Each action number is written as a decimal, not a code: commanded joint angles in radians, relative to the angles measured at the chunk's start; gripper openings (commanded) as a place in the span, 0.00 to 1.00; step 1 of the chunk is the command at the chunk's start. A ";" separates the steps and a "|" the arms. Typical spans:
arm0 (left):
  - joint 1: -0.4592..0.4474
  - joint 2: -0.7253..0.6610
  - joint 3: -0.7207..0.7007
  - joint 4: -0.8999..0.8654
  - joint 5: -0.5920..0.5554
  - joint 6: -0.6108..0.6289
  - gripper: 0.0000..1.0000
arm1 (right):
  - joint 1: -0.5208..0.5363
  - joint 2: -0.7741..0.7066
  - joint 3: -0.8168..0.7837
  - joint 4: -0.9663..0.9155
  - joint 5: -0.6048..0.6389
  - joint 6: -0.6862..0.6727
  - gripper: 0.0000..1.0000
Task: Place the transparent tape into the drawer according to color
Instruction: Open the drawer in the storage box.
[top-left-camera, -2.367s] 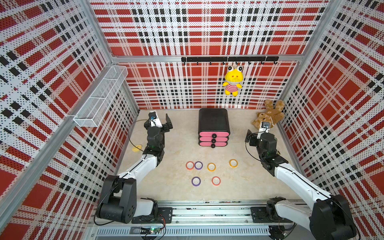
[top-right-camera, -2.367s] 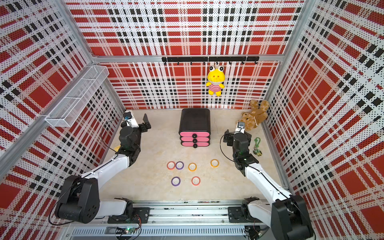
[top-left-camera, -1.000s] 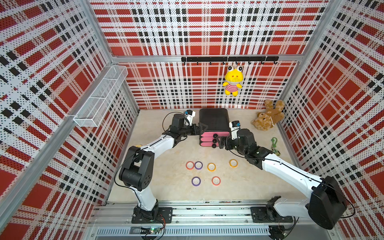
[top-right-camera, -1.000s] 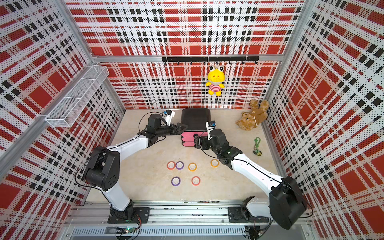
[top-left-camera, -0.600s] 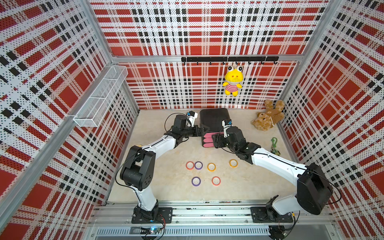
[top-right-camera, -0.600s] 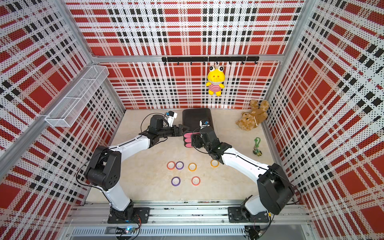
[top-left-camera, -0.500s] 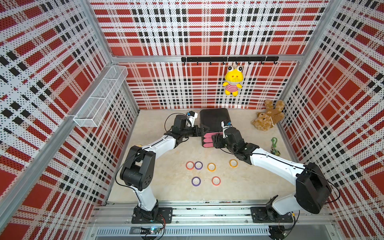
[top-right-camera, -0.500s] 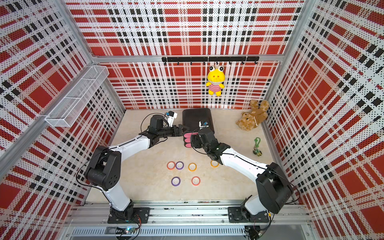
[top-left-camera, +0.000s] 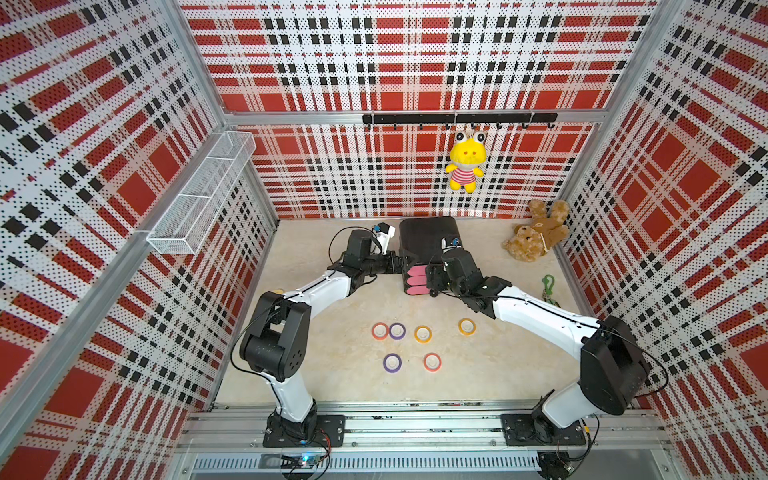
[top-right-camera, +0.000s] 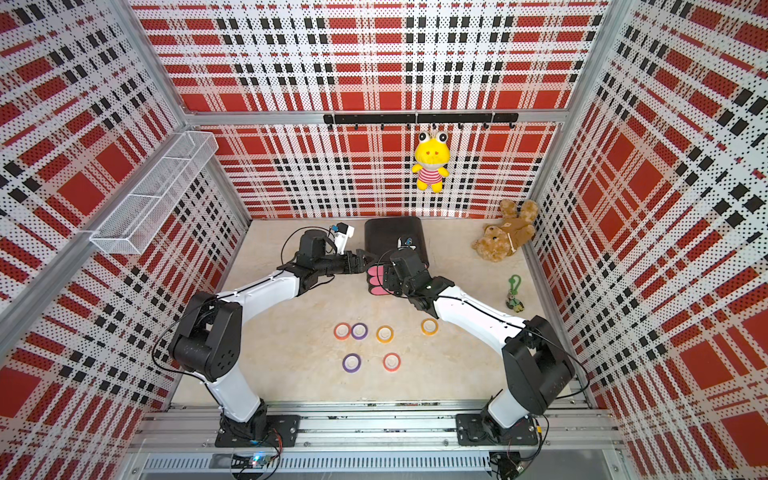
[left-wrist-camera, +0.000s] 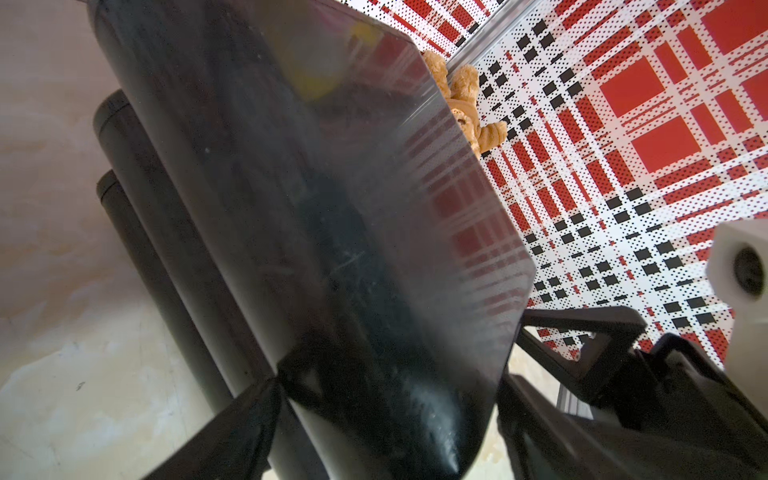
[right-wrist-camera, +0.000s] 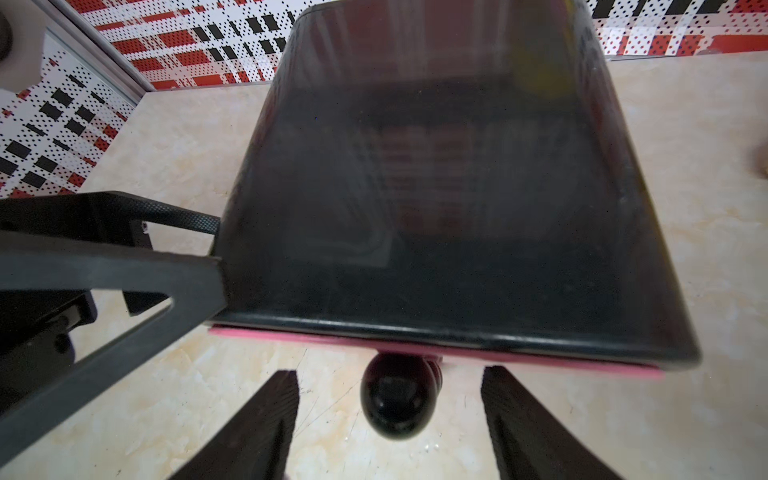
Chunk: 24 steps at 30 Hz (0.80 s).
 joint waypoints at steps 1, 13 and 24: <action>0.007 -0.019 -0.012 -0.005 0.022 0.017 0.89 | -0.015 0.032 0.046 -0.069 -0.045 -0.003 0.76; 0.012 -0.024 -0.008 -0.010 0.028 0.018 0.86 | -0.035 0.039 0.057 -0.089 -0.088 0.015 0.56; 0.019 -0.029 -0.006 -0.010 0.031 0.014 0.85 | -0.037 0.030 0.046 -0.092 -0.111 0.021 0.36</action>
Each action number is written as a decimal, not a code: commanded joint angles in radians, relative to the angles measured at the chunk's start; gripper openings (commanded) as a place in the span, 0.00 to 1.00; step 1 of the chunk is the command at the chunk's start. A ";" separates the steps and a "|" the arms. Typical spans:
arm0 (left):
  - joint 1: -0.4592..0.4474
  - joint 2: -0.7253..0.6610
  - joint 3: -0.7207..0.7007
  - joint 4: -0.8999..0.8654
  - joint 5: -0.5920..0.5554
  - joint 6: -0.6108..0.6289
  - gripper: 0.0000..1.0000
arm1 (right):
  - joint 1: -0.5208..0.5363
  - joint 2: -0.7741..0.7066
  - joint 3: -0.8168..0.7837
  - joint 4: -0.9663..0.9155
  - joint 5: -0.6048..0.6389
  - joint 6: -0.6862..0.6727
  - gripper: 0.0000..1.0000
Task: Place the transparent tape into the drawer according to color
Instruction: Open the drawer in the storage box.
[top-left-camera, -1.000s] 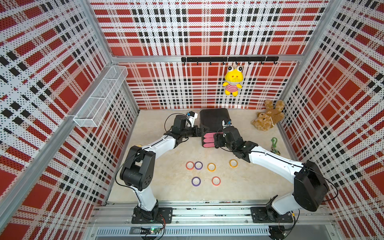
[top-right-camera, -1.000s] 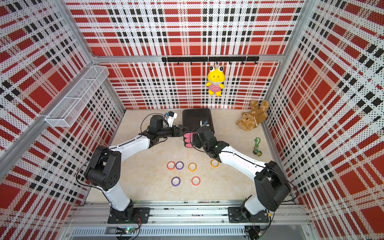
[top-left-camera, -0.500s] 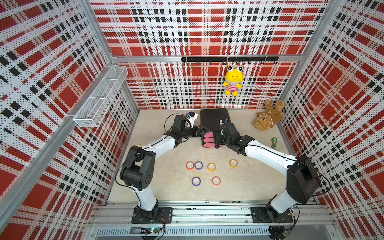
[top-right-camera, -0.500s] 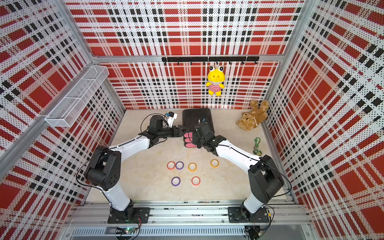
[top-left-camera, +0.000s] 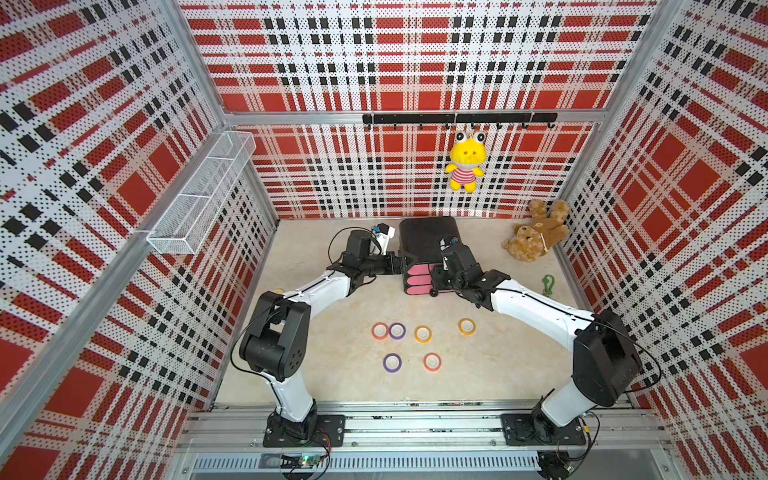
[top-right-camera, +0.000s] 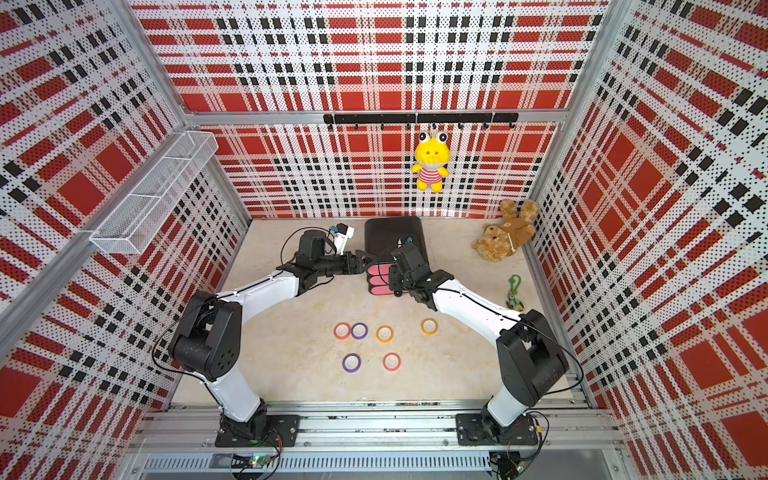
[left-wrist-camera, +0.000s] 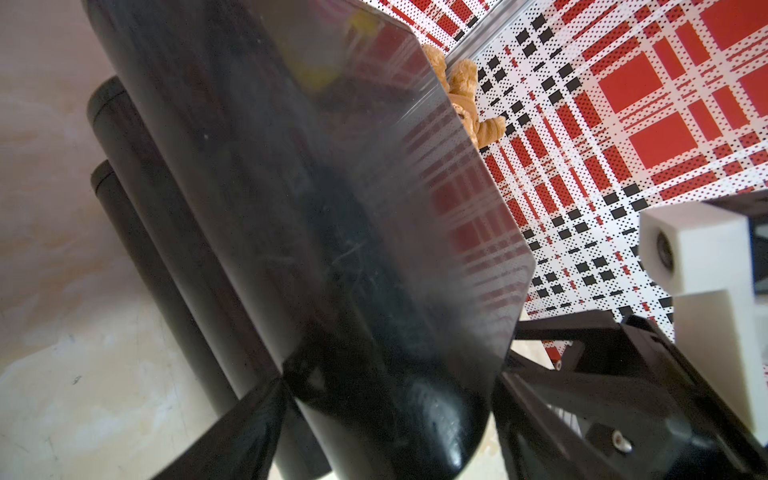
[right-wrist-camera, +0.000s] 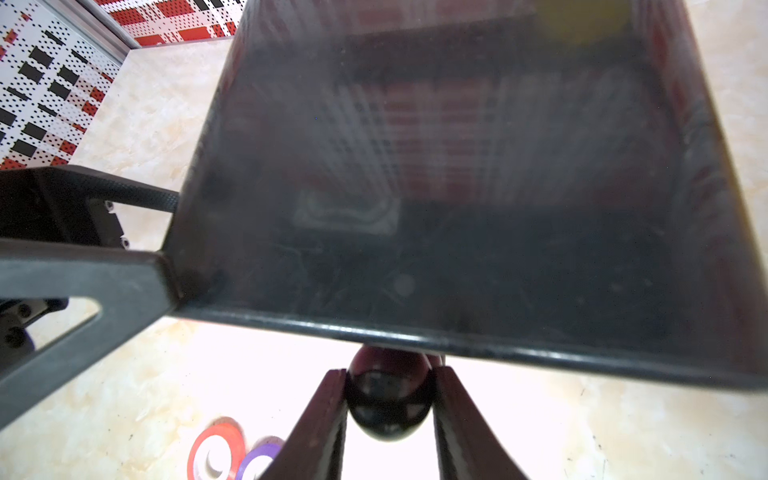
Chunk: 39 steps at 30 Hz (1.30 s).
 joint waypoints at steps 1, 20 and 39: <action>0.007 -0.028 -0.003 -0.004 0.012 0.011 0.85 | -0.008 -0.015 -0.001 -0.009 -0.018 0.010 0.34; 0.012 -0.032 -0.003 -0.006 0.012 0.007 0.84 | 0.031 -0.133 -0.095 -0.045 -0.064 0.045 0.21; 0.019 -0.031 0.000 -0.006 0.007 0.002 0.83 | 0.119 -0.217 -0.188 -0.073 -0.001 0.144 0.20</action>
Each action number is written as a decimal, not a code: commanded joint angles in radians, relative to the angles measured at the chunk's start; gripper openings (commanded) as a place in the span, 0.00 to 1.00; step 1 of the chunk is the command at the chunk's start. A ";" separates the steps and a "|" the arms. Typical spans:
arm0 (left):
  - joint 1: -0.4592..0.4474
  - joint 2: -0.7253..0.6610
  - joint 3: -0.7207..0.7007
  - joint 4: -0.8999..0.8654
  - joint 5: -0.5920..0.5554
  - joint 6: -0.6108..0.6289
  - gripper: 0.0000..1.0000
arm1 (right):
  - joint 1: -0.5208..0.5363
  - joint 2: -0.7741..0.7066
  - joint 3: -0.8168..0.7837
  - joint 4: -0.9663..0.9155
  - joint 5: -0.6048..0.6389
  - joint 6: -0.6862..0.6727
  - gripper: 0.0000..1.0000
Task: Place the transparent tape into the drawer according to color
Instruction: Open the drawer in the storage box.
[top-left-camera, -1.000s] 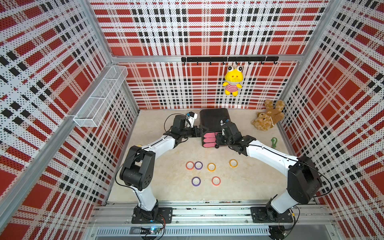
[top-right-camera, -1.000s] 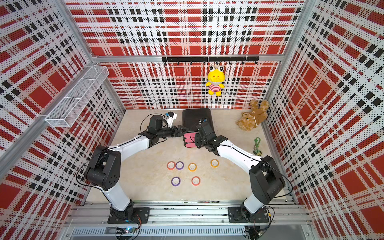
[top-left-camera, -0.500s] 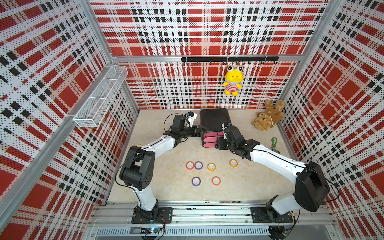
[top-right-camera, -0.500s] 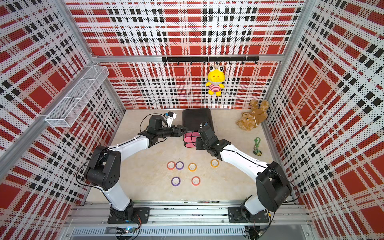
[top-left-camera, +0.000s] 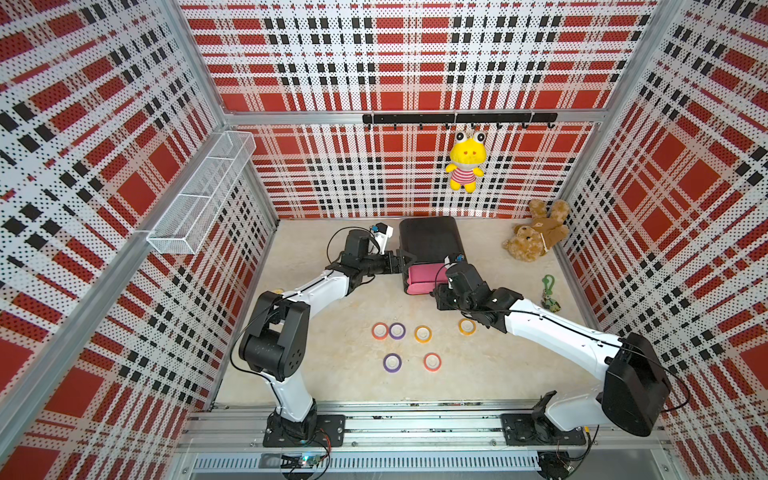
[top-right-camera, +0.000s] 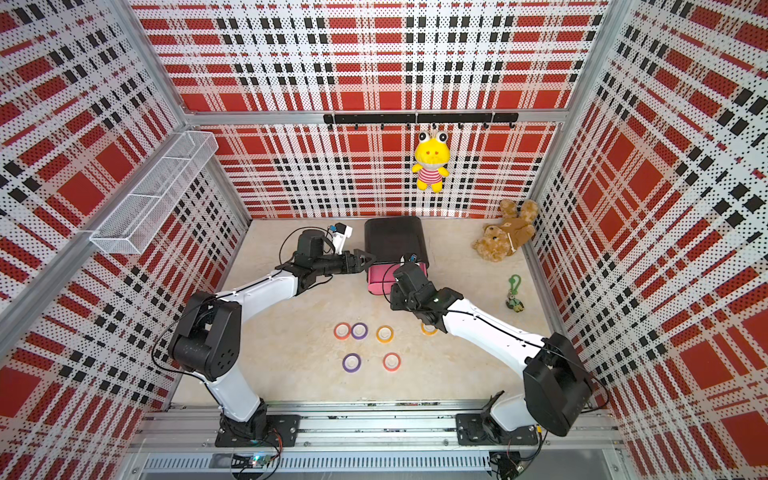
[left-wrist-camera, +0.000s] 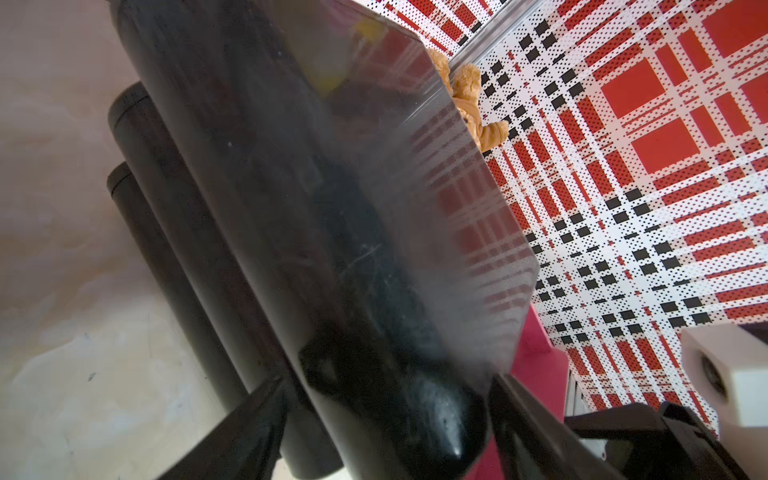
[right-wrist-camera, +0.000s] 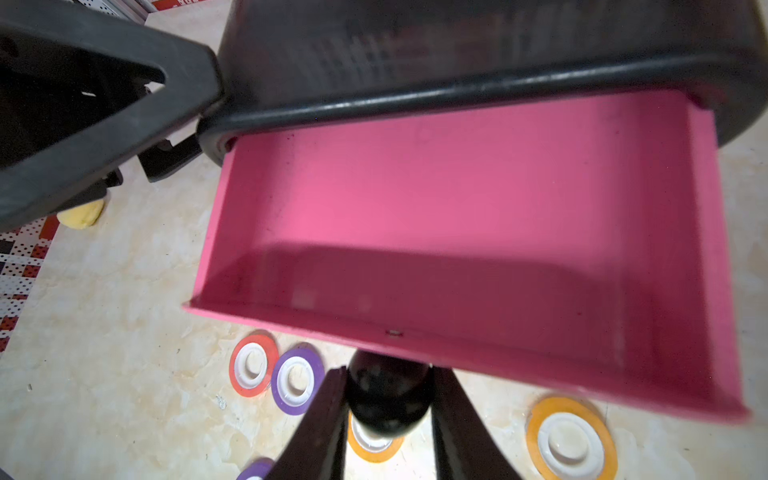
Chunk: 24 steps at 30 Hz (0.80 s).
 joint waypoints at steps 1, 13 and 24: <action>0.008 -0.030 -0.001 -0.005 0.006 0.003 0.83 | 0.024 -0.035 -0.030 -0.003 0.004 0.028 0.20; 0.008 -0.038 -0.001 -0.011 0.004 0.005 0.83 | 0.040 -0.042 -0.016 -0.022 0.066 0.024 0.53; 0.005 -0.045 -0.003 -0.019 -0.019 0.006 0.86 | 0.042 -0.174 -0.044 -0.031 0.042 0.013 0.91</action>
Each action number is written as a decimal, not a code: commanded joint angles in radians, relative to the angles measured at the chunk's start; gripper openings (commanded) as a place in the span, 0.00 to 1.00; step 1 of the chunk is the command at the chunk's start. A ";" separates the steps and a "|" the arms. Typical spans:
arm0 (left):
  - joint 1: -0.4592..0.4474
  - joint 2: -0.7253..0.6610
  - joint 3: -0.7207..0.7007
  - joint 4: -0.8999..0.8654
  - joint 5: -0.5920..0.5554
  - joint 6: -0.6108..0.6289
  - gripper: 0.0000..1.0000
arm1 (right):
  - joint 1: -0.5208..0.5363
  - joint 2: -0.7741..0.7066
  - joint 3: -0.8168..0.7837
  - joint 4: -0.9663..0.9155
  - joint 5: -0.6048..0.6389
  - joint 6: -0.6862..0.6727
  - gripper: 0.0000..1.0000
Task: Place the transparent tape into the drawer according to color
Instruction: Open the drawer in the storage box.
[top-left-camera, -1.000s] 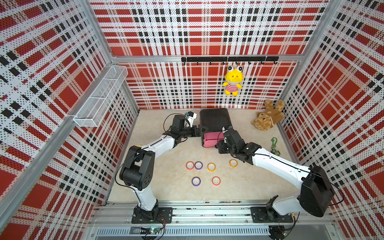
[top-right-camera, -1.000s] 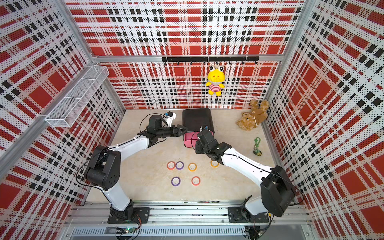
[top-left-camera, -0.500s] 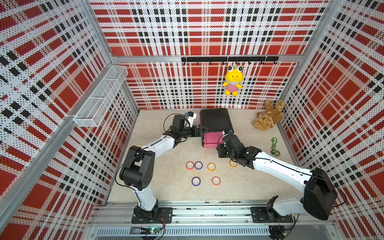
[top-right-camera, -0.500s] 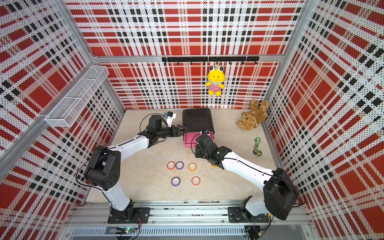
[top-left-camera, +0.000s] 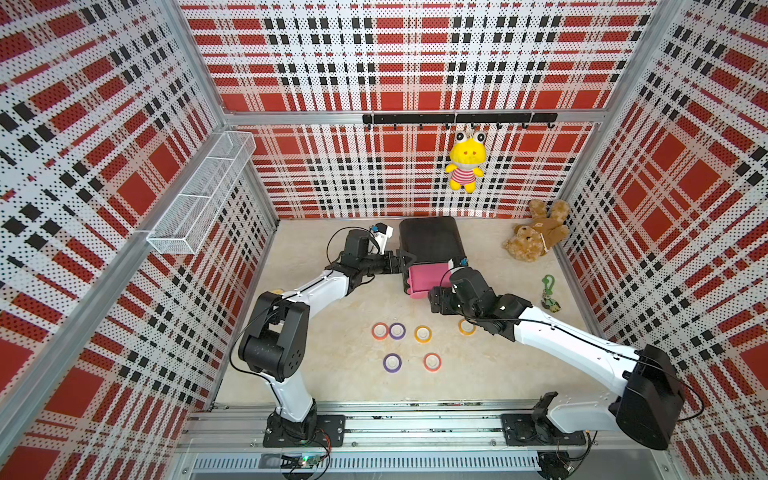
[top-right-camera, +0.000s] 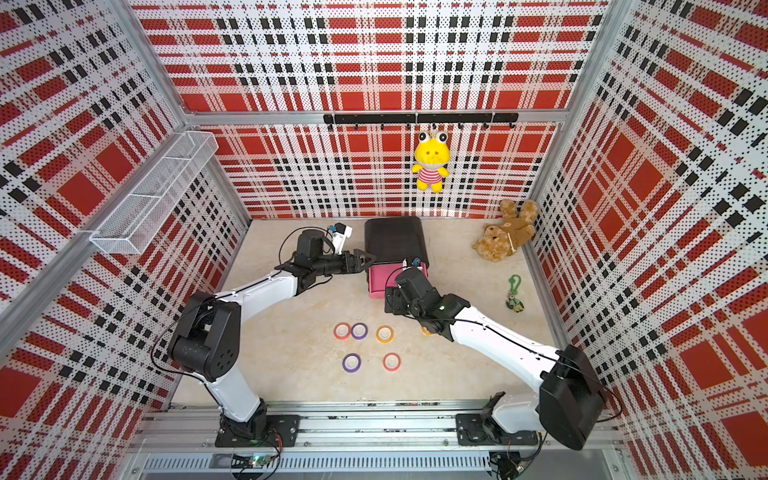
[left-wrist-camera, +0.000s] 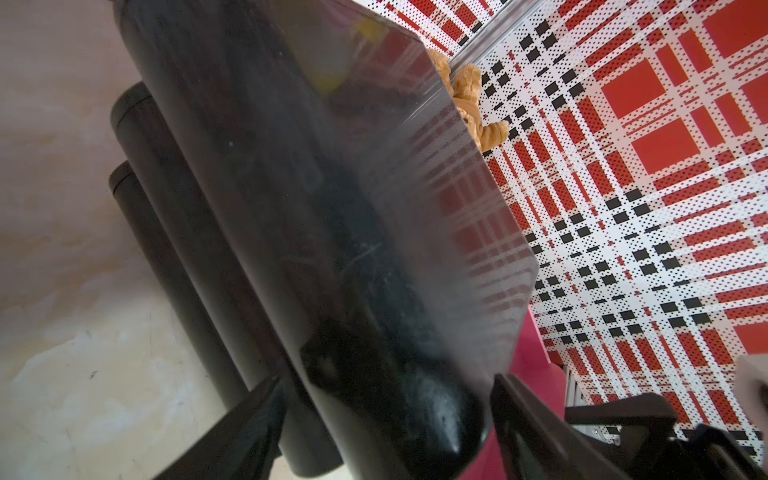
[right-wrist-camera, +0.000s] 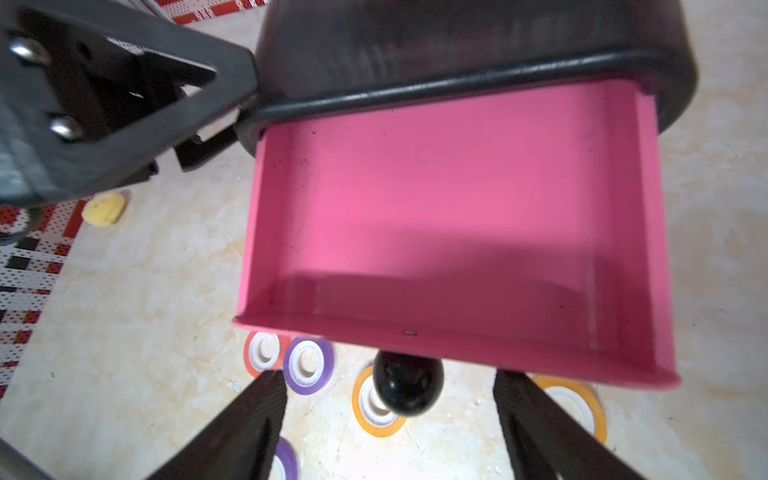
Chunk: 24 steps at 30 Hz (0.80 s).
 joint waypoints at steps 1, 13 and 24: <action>0.004 -0.043 -0.002 -0.015 -0.020 0.008 0.86 | 0.008 -0.090 -0.018 -0.013 -0.001 -0.013 0.94; 0.017 -0.144 -0.004 -0.075 -0.132 0.005 0.99 | 0.006 -0.250 -0.047 -0.124 0.041 -0.080 1.00; 0.005 -0.360 -0.046 -0.580 -0.485 0.025 0.99 | -0.092 -0.343 -0.095 -0.137 -0.091 -0.110 1.00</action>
